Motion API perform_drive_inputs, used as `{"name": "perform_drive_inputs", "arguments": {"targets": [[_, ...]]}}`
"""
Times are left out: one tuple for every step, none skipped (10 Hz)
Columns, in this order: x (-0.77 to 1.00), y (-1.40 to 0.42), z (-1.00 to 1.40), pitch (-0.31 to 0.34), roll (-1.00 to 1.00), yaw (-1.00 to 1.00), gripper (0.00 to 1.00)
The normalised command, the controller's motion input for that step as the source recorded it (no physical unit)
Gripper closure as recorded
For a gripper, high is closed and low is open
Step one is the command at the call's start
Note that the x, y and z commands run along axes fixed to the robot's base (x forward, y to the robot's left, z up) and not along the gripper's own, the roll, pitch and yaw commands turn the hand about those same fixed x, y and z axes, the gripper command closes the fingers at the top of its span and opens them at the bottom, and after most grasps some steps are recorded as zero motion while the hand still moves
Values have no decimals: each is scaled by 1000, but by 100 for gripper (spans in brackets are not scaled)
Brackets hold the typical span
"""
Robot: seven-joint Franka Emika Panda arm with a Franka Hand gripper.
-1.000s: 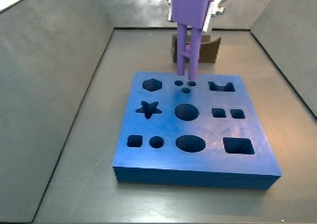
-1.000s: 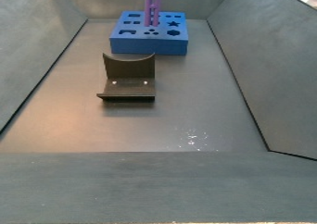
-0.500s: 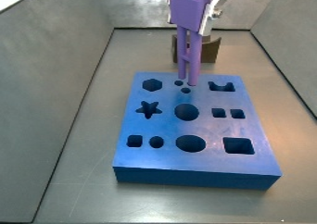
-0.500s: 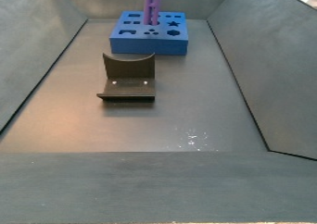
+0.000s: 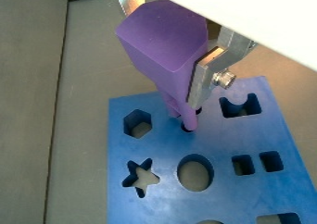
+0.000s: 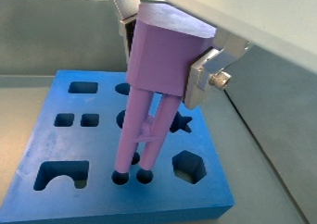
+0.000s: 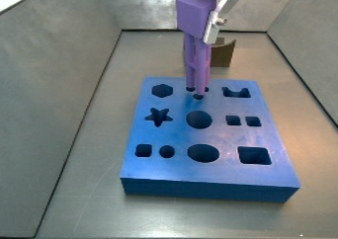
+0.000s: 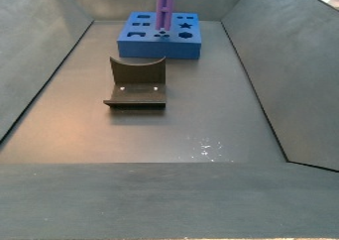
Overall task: Pick up the 3 prong object. Move up. Rotate the 3 prong object. Place the 3 prong object on the fixture. Regrasp the 3 prong object. Move to above the board. Insert the 3 prong object.
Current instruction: Insert the 3 prong object.
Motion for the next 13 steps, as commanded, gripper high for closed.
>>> {"name": "perform_drive_inputs", "arguments": {"targets": [[203, 103, -394, 247, 0, 89, 100], [180, 131, -97, 294, -56, 0, 100], [194, 83, 0, 211, -84, -20, 100], [151, 31, 3, 170, -37, -34, 100], [29, 0, 0, 134, -43, -54, 100], [0, -14, 23, 116, -26, -131, 100], [0, -103, 46, 131, -31, -209, 100], [0, -129, 80, 150, -24, -289, 100], [0, -126, 86, 164, -11, -306, 100], [0, -51, 60, 170, -4, -283, 100], [-57, 0, 20, 159, -4, -237, 100], [-20, 0, 0, 163, -3, -223, 100], [0, 51, 0, 177, -6, -206, 100]]}}
